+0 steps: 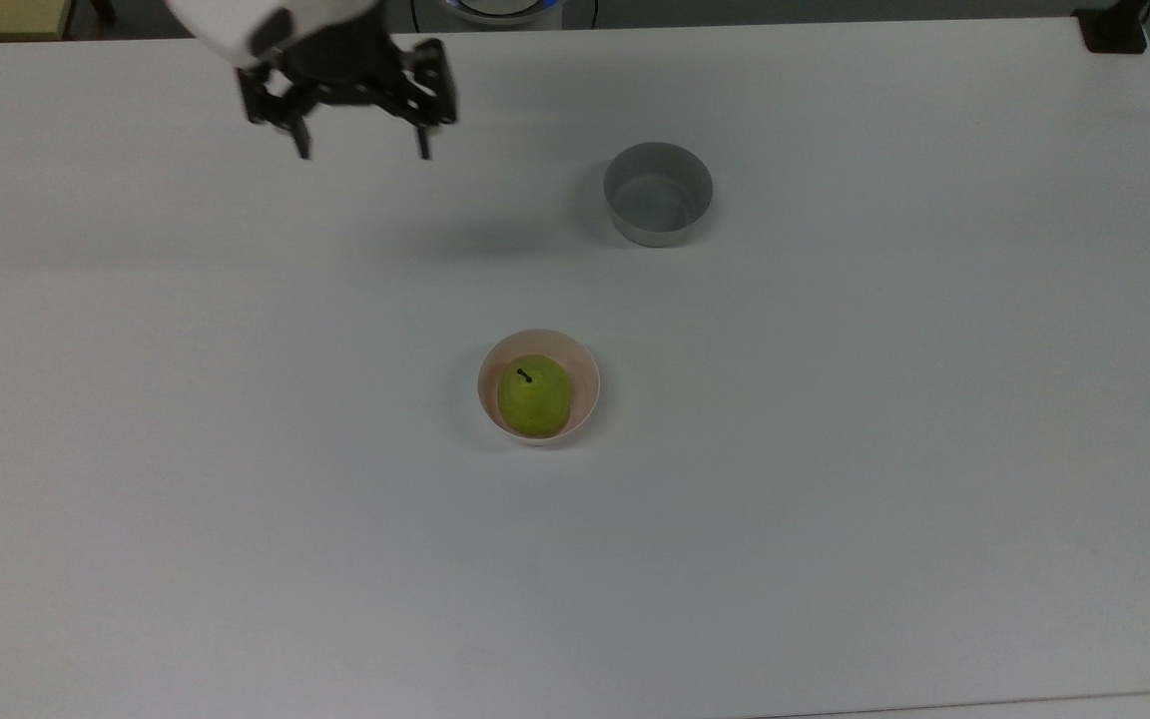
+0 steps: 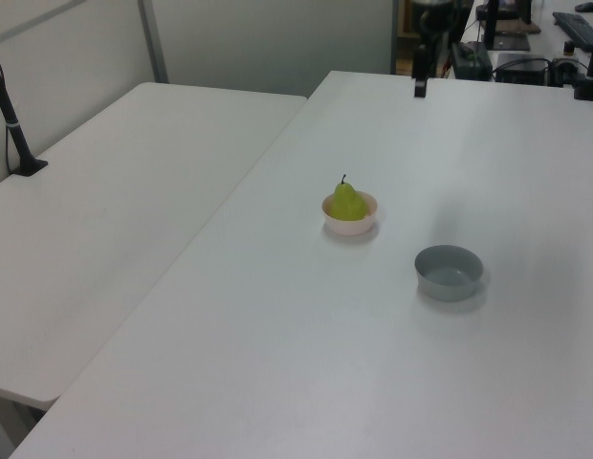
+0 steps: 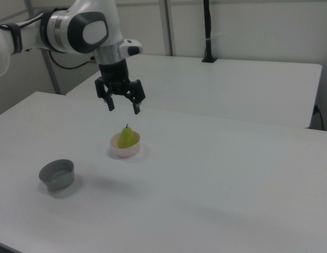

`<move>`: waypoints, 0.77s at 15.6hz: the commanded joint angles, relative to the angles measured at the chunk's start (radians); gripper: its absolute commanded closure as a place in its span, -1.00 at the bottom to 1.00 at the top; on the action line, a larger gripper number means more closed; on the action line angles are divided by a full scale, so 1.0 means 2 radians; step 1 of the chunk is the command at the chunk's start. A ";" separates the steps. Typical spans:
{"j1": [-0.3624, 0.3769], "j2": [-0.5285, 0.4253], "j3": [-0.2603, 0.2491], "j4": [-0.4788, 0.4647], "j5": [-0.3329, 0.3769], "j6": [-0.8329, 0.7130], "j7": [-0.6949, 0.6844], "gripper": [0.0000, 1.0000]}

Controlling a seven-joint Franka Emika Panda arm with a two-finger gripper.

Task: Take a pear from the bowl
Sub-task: 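Move the open gripper over the pink bowl holding the green pear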

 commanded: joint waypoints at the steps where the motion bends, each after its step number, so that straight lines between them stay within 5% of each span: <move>1: 0.060 0.033 -0.013 0.022 -0.002 0.034 0.018 -1.00; 5: 0.090 0.056 -0.014 0.028 -0.003 0.094 0.069 -1.00; 12: 0.092 0.111 -0.014 0.045 -0.008 0.102 0.056 -1.00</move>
